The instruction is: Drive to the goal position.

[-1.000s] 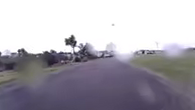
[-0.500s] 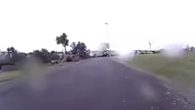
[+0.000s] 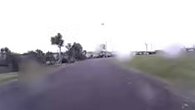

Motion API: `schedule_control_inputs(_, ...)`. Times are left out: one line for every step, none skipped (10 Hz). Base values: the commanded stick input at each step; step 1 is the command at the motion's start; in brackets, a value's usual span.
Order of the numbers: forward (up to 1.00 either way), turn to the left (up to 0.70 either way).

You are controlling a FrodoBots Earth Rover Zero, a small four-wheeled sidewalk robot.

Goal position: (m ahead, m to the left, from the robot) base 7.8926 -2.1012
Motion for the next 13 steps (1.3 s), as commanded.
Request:
schedule_control_inputs(1.0, 0.0)
schedule_control_inputs(1.0, 0.0)
schedule_control_inputs(1.0, 0.0)
schedule_control_inputs(1.0, 0.0)
schedule_control_inputs(1.0, 0.0)
schedule_control_inputs(1.0, 0.0)
schedule_control_inputs(1.0, 0.0)
schedule_control_inputs(1.0, 0.0)
schedule_control_inputs(1.0, 0.0)
schedule_control_inputs(1.0, 0.0)
schedule_control_inputs(1.0, 0.0)
schedule_control_inputs(1.0, 0.0)
schedule_control_inputs(1.0, 0.0)
